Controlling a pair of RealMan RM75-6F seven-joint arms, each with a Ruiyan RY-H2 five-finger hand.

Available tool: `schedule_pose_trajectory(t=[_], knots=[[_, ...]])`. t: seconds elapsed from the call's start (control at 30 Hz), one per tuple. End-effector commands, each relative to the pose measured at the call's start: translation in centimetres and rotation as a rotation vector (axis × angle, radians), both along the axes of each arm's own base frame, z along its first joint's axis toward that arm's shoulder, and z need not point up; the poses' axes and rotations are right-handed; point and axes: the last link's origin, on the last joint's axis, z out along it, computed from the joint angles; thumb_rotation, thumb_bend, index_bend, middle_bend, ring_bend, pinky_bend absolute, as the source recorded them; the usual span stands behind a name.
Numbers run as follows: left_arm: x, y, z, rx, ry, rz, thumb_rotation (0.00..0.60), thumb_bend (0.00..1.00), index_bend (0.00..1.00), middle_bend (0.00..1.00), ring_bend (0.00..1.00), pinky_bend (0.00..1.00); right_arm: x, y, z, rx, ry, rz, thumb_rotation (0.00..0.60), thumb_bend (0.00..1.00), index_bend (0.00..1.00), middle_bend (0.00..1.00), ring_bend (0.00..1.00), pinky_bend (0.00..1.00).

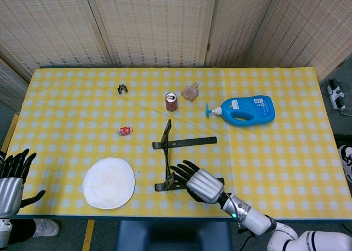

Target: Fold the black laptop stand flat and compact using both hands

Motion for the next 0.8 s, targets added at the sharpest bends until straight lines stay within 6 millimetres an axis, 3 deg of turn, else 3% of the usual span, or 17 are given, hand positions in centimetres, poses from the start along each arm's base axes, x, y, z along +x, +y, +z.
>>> schedule_pose_trajectory(t=[0.03,0.33,0.7,0.8], knots=[[0.0,-0.1,0.0,0.001,-0.001,-0.002,0.6,0.13,0.04,0.01,0.01,0.0,1.5,-0.2,-0.6,0.014,0.003,0.027,0.6,0.72,0.0,0.0,0.01,0.0],[-0.3,-0.4,-0.1,0.001,-0.009,0.004,0.6,0.13,0.04,0.01,0.01,0.0,2.6,-0.2,-2.1,0.018,0.031,0.053,0.6,0.72,0.0,0.0,0.01,0.0],[-0.3,-0.3,-0.3,-0.008,-0.011,-0.001,0.6,0.13,0.04,0.01,0.01,0.0,0.6,0.2,-0.8,-0.018,0.052,0.031,0.6,0.72,0.0,0.0,0.03,0.0],[-0.2,-0.3,-0.4,-0.011,-0.011,-0.001,0.6,0.13,0.04,0.01,0.01,0.0,-0.2,0.4,-0.3,-0.034,0.062,0.033,0.6,0.72,0.0,0.04,0.07,0.0]])
